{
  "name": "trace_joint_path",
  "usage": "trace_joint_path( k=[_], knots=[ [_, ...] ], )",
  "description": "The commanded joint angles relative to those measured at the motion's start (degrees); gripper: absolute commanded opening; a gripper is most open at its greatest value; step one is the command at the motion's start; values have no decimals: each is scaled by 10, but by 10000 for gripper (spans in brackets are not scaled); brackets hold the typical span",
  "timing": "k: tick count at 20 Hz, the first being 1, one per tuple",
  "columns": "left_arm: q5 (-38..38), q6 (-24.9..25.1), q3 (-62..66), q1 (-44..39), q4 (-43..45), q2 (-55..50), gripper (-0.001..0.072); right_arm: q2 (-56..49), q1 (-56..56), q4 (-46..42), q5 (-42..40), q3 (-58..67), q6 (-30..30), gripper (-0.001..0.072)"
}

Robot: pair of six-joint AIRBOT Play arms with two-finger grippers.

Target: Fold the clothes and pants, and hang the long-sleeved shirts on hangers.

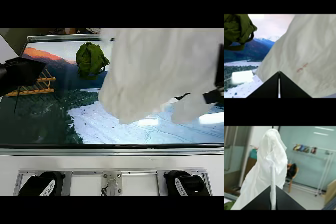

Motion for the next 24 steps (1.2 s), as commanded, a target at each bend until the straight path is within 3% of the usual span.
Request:
trace_joint_path(
  k=[1, 5, 10, 15, 17, 19, 24],
  knots=[
    [9, 7, -19, 1, -1, -3, 12, 46, -62, -54, -33, 0, 23, 5],
    [12, 20, -18, 1, 0, -15, 12, 78, -149, -189, -4, 0, 118, 4],
    [11, 38, -19, 1, 0, -28, 12, 112, -301, -504, 152, 0, 381, 5],
    [7, 43, -19, 1, 0, -51, 13, 190, -440, -645, 175, 0, 485, 4],
    [8, 43, -19, 1, 0, -64, 12, 199, -487, -682, 175, 0, 553, 4],
    [8, 43, -19, 1, 0, -72, 12, 192, -521, -698, 160, 0, 583, 4],
    [7, 43, -19, 1, 1, -78, 12, 115, -571, -697, -21, 2, 629, 4]
  ],
)
